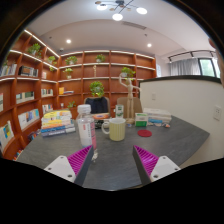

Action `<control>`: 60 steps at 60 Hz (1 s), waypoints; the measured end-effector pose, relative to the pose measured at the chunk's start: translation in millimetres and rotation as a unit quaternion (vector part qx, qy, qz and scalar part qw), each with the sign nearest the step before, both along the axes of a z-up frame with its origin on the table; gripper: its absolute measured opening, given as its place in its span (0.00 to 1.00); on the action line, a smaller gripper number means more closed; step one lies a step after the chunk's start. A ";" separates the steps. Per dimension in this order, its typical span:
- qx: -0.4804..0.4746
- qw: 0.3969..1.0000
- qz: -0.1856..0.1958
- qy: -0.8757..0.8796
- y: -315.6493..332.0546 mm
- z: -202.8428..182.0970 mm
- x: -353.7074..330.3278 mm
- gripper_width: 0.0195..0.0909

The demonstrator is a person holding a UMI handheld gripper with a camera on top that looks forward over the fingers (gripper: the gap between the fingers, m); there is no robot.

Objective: Pour water

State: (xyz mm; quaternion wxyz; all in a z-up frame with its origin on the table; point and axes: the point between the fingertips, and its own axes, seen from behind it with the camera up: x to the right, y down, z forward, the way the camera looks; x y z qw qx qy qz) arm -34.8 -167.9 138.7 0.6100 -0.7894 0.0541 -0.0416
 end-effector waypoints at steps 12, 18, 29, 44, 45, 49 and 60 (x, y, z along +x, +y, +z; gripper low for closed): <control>0.012 0.998 0.067 0.016 42.7 -41.5 -73.1 0.91; 0.025 0.998 0.058 0.007 78.6 -51.0 -103.6 0.91; 0.047 0.996 0.074 0.020 126.0 -40.5 -116.9 0.88; 0.040 0.997 0.065 -0.020 156.0 -48.3 -109.2 0.55; 0.040 0.997 0.063 -0.026 156.6 -49.6 -107.5 0.50; 0.048 0.996 0.071 -0.024 156.2 -48.2 -111.3 0.44; 0.060 0.994 0.087 -0.005 154.8 -47.1 -117.5 0.30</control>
